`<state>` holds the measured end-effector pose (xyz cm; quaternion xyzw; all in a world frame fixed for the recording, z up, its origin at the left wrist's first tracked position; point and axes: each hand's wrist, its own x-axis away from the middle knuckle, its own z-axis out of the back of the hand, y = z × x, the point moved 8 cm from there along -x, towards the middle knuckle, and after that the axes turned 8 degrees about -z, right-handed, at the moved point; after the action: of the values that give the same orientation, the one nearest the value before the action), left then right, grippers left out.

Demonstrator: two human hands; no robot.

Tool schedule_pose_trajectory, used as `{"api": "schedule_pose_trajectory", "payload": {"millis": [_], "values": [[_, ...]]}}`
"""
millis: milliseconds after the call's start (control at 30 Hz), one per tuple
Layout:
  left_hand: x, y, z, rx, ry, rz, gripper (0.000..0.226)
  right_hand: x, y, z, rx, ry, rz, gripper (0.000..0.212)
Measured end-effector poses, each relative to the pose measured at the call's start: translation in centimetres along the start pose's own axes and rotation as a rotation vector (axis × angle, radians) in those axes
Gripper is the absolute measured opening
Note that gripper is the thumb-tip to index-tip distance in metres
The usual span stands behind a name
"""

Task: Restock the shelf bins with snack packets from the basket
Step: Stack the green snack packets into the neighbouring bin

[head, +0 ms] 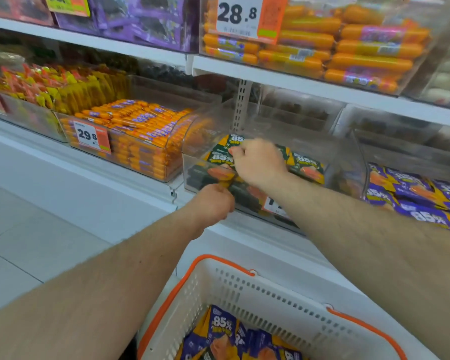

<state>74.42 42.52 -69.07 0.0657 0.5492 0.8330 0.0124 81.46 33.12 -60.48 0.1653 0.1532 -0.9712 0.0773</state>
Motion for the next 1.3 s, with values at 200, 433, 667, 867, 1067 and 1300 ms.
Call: {"api": "schedule_pose_trajectory", "payload": {"millis": [200,433,667,867,1067,1300], "values": [[2.2,-4.5,-8.4,-0.681,-0.553,-0.078,0.014,13.2,2.8,0.6,-0.48,0.368,0.296,0.027],[6.7,-10.1,-15.3,-1.168,-1.023,-0.172,0.025,25.3,14.5,-16.0,-0.219,-0.406,-0.228,0.034],[7.8,-11.8,-18.0,-1.288,-1.098,-0.194,0.024,35.5,22.5,-21.7,0.137,-0.988,-0.424,0.025],[7.9,-12.1,-19.2,-1.258,-1.108,-0.2,0.021,41.2,27.8,-22.8,0.23,-1.162,-0.604,0.029],[7.6,-12.8,-19.6,-1.24,-1.098,-0.192,0.03,43.0,28.0,-23.2,0.273,-1.172,-0.69,0.046],[7.2,-11.9,-19.6,-1.159,-1.074,-0.169,0.019,39.9,26.0,-22.6,0.196,-1.218,-0.53,0.021]]}}
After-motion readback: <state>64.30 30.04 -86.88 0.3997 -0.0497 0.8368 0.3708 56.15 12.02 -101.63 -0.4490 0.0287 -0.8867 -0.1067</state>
